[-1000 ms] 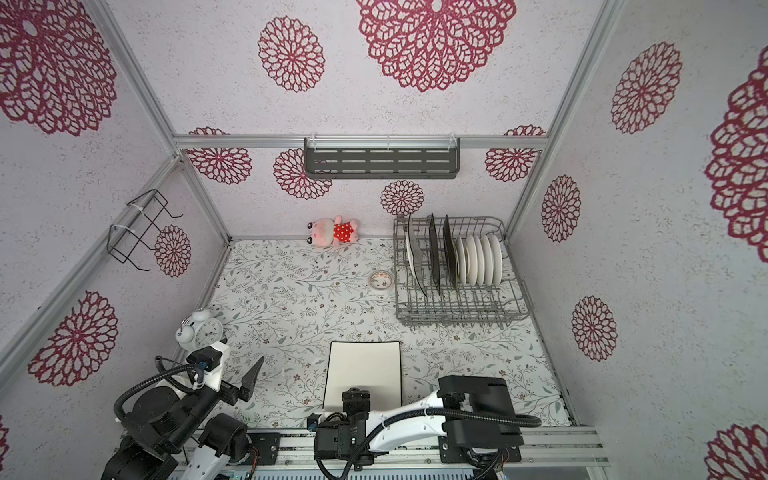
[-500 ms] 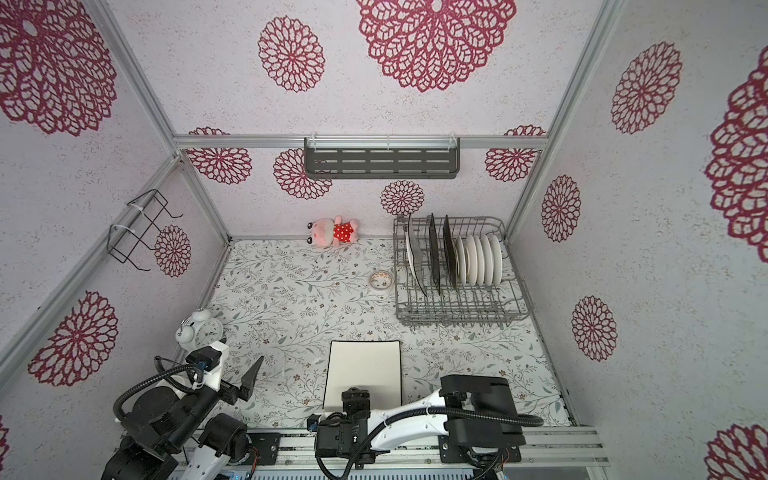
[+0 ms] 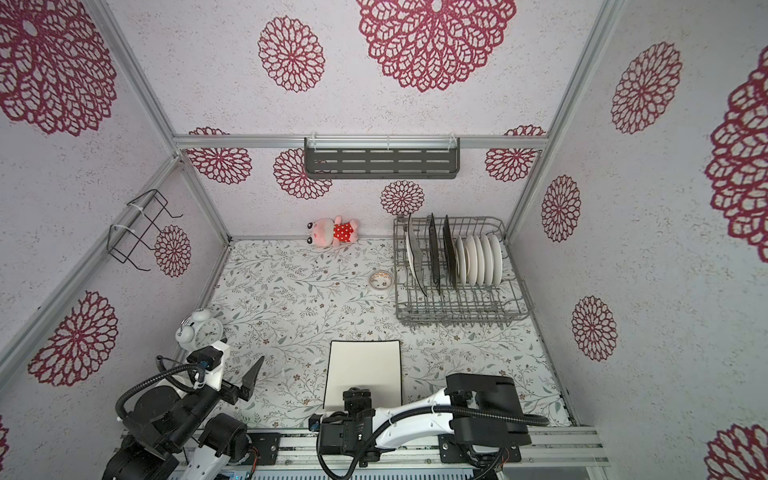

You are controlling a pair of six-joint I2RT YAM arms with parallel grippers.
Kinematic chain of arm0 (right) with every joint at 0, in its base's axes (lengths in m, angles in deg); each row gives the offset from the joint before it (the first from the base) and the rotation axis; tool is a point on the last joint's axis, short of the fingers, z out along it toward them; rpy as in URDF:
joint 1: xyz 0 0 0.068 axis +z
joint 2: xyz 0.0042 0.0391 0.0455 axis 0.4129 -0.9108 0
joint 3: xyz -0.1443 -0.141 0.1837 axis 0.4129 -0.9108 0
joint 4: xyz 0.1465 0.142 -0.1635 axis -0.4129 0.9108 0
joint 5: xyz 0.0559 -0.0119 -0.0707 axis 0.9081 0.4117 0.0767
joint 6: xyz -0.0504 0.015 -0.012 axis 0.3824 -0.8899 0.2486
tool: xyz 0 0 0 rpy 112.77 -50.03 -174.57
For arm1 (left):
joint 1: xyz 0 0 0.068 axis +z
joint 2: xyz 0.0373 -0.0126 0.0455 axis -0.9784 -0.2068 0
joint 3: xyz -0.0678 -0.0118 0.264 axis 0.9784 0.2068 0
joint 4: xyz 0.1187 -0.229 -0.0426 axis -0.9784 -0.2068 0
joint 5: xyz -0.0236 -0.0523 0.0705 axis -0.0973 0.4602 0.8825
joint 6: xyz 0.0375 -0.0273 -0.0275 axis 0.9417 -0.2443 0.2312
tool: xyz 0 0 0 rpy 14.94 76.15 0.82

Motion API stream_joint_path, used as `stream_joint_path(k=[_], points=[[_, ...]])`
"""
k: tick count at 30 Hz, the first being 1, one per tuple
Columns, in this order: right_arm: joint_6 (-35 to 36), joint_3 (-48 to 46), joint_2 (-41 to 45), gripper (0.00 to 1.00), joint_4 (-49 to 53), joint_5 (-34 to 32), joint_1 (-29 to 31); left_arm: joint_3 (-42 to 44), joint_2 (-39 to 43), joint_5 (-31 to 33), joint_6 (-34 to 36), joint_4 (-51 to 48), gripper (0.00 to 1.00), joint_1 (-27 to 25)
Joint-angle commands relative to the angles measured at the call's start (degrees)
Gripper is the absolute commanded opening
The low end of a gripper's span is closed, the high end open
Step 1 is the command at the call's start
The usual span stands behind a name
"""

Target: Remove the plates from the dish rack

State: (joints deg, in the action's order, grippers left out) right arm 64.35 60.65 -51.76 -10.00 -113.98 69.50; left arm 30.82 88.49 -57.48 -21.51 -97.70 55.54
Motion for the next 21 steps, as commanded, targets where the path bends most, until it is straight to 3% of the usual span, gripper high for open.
stream_joint_path(k=[1, 4, 10, 21], points=[[0.9, -2.73, -1.01, 0.77, 5.38, 5.82, -0.46, 0.44, 0.8, -0.35, 0.75, 1.42, 0.97, -0.43], [0.53, -2.6, -0.88, 0.8, 5.38, 6.14, -0.51, 0.44, 0.8, -0.34, 0.78, 1.38, 0.97, -0.44], [0.16, -3.62, 0.19, 0.99, 4.95, 9.4, -0.64, 0.4, 0.8, -0.51, 0.88, 1.35, 0.97, -0.59], [0.56, -4.11, 4.91, 0.99, 6.6, 13.53, -1.32, 0.35, 0.8, -0.61, 0.88, 1.2, 0.97, -0.57]])
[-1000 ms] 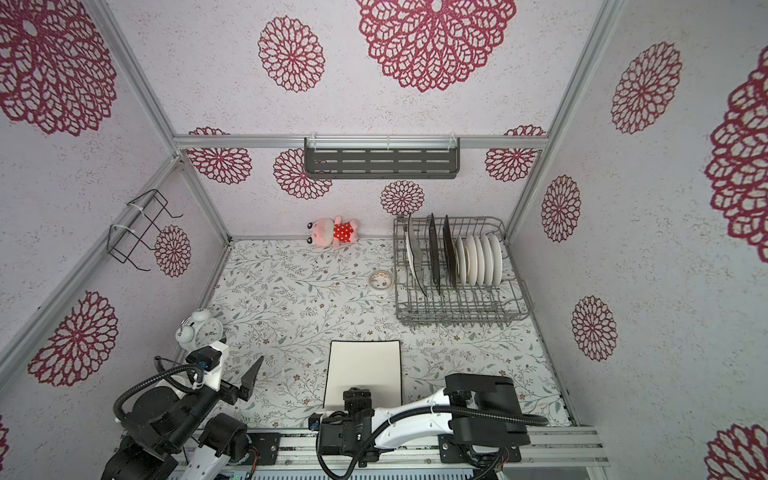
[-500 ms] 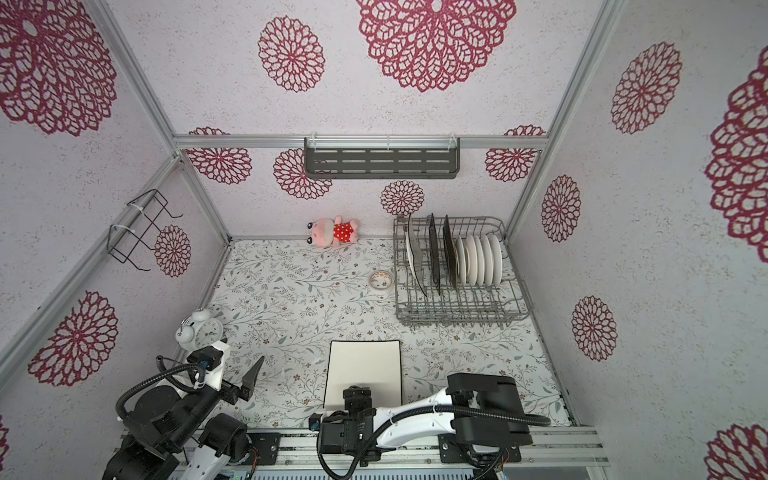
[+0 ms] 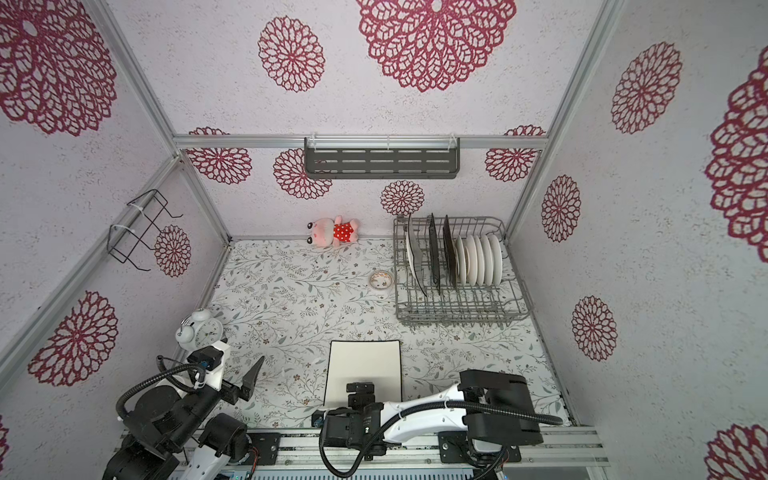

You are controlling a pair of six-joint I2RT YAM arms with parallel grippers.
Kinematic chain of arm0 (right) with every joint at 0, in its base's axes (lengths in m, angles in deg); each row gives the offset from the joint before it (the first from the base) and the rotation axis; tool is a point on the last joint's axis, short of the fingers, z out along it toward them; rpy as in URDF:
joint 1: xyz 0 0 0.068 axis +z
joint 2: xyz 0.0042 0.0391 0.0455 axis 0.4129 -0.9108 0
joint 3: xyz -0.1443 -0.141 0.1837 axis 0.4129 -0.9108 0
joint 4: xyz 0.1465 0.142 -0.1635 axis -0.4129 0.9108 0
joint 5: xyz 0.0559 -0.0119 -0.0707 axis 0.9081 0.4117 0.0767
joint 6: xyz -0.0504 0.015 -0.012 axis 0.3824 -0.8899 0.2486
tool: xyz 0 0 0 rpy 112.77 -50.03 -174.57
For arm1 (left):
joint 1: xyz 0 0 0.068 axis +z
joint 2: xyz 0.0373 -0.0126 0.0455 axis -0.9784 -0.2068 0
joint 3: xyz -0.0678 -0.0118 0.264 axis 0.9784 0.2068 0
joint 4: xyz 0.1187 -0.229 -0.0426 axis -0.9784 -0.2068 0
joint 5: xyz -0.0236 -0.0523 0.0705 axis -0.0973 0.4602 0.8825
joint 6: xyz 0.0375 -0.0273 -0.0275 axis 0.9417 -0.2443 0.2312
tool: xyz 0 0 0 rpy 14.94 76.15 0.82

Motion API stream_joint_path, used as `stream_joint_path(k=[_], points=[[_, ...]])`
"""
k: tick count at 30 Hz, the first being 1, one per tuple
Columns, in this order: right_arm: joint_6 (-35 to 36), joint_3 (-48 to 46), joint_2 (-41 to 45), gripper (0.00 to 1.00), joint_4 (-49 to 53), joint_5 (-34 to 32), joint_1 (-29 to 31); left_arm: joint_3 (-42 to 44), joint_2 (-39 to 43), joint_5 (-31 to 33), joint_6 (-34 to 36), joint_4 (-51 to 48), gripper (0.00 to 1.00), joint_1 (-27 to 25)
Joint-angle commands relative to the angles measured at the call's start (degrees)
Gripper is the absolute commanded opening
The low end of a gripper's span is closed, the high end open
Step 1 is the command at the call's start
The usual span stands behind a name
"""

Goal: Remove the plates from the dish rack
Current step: 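Open the right gripper to release the square white plate, then move the right gripper over the dish rack toward the standing white square plate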

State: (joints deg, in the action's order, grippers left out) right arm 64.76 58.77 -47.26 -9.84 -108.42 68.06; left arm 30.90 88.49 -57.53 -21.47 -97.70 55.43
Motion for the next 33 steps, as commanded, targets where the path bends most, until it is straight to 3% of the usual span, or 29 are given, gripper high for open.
stream_joint_path(k=[1, 8, 14, 17, 21, 25, 29, 33], points=[[-0.03, -2.21, 1.38, 0.99, 6.77, 8.75, 0.11, 0.26, 0.8, -0.61, 0.79, 1.17, 0.97, -0.46], [-5.45, 2.08, 9.08, 0.99, 11.41, 9.24, -2.3, 0.24, 0.8, -0.05, 0.86, 1.27, 0.97, -0.54], [-9.98, 7.81, 17.64, 0.99, 15.65, 1.37, -7.16, 0.62, 0.8, 0.73, 1.15, 1.68, 0.97, -0.62], [-14.34, 10.17, 22.42, 0.99, 15.93, -5.44, -11.45, 0.62, 0.8, 0.76, 1.23, 1.74, 0.97, -0.7], [-19.66, 10.8, 30.35, 0.99, 14.84, -7.49, -19.56, 0.36, 0.8, 0.81, 1.26, 1.52, 0.97, -0.76], [-29.16, 11.81, 37.35, 0.99, 15.1, -19.39, -24.94, 0.44, 0.8, 1.2, 1.39, 1.65, 0.97, -0.87], [-30.15, 15.22, 39.0, 0.99, 16.2, -18.72, -30.11, 0.53, 0.8, 0.95, 1.7, 1.65, 0.98, -0.99], [-33.68, 19.72, 36.27, 0.99, 19.16, -24.29, -32.74, 0.53, 0.8, 1.07, 1.57, 1.56, 0.98, -1.01]])
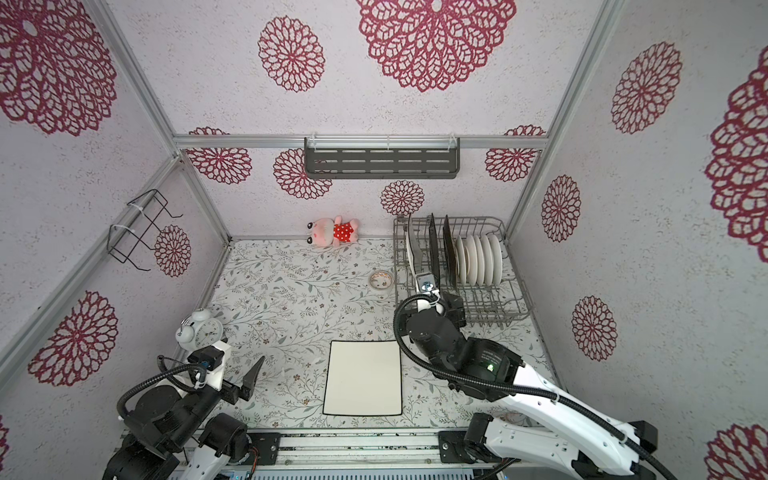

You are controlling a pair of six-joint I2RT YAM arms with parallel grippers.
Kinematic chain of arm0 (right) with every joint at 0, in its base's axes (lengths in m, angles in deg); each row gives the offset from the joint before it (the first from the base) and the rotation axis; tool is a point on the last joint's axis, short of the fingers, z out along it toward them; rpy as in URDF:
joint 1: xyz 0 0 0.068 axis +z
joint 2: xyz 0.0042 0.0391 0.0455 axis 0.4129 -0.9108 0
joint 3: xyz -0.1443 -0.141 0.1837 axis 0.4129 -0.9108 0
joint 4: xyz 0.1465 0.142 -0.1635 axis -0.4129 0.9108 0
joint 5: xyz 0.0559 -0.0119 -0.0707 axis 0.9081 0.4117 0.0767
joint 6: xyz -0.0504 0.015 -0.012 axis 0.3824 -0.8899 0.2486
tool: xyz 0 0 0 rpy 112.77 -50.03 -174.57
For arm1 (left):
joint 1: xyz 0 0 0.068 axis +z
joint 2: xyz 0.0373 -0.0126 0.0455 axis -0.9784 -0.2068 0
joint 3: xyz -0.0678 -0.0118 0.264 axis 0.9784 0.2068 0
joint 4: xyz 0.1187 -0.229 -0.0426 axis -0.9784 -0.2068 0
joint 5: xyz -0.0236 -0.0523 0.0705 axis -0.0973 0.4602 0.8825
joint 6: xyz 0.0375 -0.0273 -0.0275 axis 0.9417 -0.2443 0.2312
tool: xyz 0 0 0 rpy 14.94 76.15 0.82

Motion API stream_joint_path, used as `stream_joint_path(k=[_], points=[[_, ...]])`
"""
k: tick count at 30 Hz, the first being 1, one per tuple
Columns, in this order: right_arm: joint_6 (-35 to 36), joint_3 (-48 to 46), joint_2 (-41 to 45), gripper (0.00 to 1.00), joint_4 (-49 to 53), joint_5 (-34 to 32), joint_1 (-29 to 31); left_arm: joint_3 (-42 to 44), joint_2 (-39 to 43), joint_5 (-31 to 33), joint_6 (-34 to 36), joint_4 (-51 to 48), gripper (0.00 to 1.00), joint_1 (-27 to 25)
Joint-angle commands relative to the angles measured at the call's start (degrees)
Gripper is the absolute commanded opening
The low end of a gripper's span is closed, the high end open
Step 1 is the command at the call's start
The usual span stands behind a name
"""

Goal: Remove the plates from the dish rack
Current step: 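Move the right gripper over the dish rack toward the standing white square plate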

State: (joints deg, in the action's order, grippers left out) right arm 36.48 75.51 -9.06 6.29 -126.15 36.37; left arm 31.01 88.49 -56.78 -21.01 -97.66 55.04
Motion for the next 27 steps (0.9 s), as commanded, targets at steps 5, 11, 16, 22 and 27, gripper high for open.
stream_joint_path(k=[5, 11, 16, 22, 27], points=[[-8.34, 10.29, -7.52, 0.99, 3.92, -12.57, -3.94, 0.5, 0.8, 0.14, 1.35, 1.56, 0.97, -0.62], [0.01, 12.91, -8.32, 0.99, -9.75, 6.97, -15.65, 0.51, 0.8, -0.06, 1.51, 1.41, 0.97, -0.62], [9.96, 22.26, -13.95, 0.99, -7.64, 13.32, -19.48, 0.64, 0.8, -0.01, 1.76, 1.68, 0.97, -0.62], [8.89, 25.23, -21.53, 0.99, -11.52, 20.37, -26.88, 0.68, 0.8, -0.16, 1.85, 1.58, 0.98, -0.69], [6.71, 27.39, -31.46, 0.99, -12.82, 14.39, -28.71, 0.69, 0.8, 0.09, 1.94, 1.98, 0.97, -0.86]])
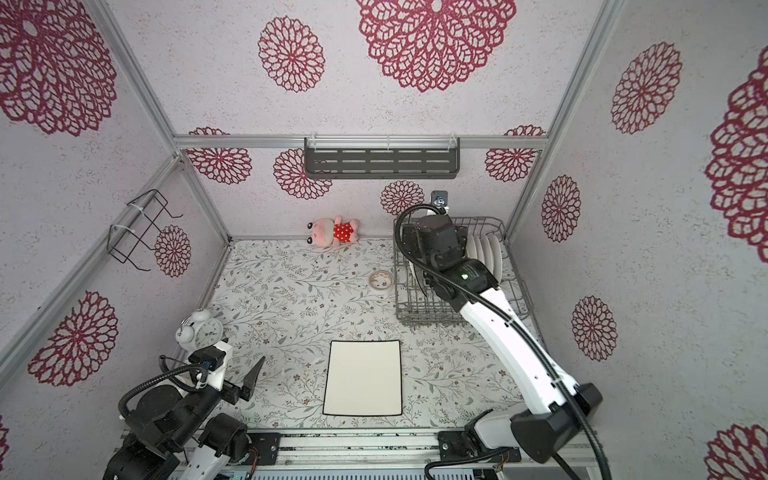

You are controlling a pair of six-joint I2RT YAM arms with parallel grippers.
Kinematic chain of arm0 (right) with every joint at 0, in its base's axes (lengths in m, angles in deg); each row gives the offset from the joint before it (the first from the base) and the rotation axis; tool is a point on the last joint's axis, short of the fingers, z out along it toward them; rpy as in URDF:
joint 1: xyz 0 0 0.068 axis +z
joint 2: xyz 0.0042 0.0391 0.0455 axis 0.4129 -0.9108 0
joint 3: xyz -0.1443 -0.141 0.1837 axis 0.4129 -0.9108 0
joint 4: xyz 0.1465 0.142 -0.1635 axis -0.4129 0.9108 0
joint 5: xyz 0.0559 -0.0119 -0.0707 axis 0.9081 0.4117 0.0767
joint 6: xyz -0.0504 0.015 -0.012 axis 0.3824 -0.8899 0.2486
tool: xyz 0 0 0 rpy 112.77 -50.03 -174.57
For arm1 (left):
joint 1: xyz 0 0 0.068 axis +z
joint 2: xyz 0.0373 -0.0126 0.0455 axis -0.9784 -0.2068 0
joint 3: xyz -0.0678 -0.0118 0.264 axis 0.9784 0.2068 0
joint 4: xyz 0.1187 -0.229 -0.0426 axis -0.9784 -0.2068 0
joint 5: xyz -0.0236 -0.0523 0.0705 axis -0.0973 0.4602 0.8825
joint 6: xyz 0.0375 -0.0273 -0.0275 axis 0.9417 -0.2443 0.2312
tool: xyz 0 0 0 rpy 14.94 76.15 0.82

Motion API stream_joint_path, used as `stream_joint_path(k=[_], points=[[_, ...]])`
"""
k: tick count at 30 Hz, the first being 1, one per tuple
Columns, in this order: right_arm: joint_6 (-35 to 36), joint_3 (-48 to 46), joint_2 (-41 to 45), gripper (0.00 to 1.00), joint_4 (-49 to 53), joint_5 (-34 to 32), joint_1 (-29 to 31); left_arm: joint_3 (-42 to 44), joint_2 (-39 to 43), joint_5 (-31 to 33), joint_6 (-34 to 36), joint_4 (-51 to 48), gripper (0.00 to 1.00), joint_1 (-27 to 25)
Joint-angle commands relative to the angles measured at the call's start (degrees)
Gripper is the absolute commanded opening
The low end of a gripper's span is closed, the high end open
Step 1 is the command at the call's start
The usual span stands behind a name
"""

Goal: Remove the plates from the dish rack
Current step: 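Move the right gripper over the dish rack toward the standing white square plate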

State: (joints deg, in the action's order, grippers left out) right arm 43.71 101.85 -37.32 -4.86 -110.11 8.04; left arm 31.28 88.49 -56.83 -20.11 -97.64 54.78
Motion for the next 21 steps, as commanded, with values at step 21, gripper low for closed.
stream_joint_path(k=[21], points=[[1.56, -14.99, -9.61, 0.99, -17.07, 13.15, -2.62, 0.84, 0.77, 1.15, 1.06, 2.29, 0.97, -1.06]])
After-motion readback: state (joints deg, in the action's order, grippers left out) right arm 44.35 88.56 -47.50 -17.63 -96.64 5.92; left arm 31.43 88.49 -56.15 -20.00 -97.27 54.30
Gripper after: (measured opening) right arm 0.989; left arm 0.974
